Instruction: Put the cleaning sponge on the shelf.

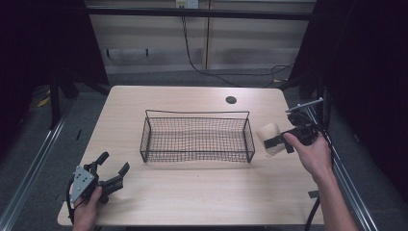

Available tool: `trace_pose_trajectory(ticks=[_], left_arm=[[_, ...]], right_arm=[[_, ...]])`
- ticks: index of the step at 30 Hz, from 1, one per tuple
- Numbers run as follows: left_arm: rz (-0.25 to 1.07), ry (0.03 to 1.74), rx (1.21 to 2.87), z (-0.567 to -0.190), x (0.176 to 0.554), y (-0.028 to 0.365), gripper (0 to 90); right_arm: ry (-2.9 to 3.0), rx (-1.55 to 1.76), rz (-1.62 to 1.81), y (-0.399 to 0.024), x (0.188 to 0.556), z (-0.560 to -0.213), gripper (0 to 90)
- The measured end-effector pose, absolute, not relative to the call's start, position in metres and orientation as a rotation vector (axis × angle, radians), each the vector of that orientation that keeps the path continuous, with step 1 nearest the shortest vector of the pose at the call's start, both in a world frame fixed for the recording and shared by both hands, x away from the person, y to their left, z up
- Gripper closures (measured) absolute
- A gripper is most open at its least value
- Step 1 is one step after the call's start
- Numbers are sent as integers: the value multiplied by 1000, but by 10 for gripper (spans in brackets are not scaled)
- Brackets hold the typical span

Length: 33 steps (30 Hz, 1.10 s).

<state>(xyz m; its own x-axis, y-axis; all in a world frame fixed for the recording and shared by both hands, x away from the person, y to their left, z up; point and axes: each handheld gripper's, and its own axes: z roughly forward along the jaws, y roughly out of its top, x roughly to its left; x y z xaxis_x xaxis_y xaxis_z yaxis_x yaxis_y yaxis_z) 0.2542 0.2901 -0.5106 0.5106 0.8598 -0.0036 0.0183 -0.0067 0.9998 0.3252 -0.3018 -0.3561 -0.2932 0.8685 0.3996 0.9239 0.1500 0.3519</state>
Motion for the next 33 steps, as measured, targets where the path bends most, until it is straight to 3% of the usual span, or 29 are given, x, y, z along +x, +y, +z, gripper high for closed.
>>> trace_pose_trajectory(ticks=[33], left_arm=[[797, 818, 1431, -511, 254, 290, 158]], right_arm=[[-2414, -1698, -806, -233, 355, -327, 291]])
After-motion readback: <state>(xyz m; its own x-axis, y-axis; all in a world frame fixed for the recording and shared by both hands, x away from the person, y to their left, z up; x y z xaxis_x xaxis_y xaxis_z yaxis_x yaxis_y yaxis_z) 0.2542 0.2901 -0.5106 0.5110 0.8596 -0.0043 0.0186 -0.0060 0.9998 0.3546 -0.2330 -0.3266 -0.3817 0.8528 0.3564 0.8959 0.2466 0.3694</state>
